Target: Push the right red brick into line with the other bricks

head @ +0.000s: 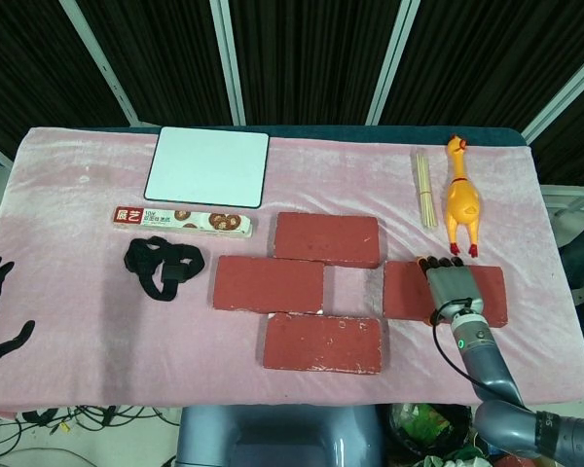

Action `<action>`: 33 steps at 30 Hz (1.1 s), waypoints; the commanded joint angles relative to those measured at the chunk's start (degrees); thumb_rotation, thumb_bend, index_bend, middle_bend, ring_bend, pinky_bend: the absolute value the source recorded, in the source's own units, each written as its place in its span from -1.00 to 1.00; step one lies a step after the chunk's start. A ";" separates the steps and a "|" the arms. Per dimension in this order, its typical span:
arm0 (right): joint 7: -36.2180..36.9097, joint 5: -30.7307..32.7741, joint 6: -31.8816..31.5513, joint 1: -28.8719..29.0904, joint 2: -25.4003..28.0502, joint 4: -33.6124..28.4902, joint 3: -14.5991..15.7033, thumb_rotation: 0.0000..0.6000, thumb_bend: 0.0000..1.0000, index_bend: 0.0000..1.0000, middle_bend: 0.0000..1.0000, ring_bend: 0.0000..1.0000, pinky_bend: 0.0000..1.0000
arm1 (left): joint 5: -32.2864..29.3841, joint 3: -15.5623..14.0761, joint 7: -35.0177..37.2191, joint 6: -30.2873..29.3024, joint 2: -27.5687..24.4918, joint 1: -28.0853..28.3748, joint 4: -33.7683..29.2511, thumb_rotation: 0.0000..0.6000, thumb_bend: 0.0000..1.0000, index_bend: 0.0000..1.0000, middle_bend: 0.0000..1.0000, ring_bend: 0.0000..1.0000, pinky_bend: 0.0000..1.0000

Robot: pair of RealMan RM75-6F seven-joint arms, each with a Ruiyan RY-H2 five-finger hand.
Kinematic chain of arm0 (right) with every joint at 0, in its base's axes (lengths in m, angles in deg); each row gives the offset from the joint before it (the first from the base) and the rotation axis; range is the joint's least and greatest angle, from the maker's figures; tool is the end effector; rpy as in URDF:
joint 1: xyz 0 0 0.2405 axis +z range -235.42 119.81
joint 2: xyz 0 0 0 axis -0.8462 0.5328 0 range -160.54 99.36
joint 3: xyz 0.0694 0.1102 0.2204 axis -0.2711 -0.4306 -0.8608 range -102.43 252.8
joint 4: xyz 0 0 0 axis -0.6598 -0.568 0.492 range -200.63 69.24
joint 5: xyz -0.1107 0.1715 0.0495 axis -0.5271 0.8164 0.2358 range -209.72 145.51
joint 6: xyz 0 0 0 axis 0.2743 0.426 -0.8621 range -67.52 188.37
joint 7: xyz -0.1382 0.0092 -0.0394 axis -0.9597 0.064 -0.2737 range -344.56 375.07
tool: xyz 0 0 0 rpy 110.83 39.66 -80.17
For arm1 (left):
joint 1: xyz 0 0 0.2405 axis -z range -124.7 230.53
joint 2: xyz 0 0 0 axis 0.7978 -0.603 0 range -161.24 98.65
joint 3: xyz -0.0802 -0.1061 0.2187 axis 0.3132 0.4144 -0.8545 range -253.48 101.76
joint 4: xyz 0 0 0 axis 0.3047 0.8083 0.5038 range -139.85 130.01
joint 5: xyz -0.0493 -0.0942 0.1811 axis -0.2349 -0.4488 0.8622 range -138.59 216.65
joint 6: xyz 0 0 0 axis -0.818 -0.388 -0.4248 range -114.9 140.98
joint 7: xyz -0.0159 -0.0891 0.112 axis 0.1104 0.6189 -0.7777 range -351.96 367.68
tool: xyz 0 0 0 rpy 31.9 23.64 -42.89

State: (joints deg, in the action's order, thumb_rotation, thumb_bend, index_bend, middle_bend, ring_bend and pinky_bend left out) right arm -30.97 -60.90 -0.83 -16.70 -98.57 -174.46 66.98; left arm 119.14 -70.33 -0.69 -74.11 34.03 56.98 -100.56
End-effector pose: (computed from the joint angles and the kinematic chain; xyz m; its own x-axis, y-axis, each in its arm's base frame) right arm -0.2030 -0.3138 0.0748 0.5590 -0.4418 0.7017 -0.7941 -0.0417 0.6064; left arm -0.3084 0.1845 0.1634 0.4509 -0.0546 0.8909 0.8899 0.1040 -0.4441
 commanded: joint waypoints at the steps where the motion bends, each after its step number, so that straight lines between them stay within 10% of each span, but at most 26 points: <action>1: -1.41 2.20 -1.86 1.94 -1.46 -0.90 -0.50 1.00 -0.91 -0.69 -0.48 -0.38 -0.80 | -0.03 0.02 -0.01 0.00 0.00 0.00 -0.01 1.00 -0.51 -0.80 -0.88 -1.00 -1.00; 33: 1.48 2.44 -4.03 6.08 -8.60 0.68 -0.04 1.00 -0.91 -0.69 -0.47 -0.38 -0.80 | -0.73 0.22 -0.42 0.00 0.13 -0.05 -0.07 1.00 -0.51 -0.80 -0.88 -1.00 -1.00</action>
State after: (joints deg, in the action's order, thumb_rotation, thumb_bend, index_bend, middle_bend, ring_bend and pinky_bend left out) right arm -29.36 -58.43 -4.67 -10.86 -106.78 -174.03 66.86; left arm 118.41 -70.11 -1.11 -74.11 34.16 56.93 -100.63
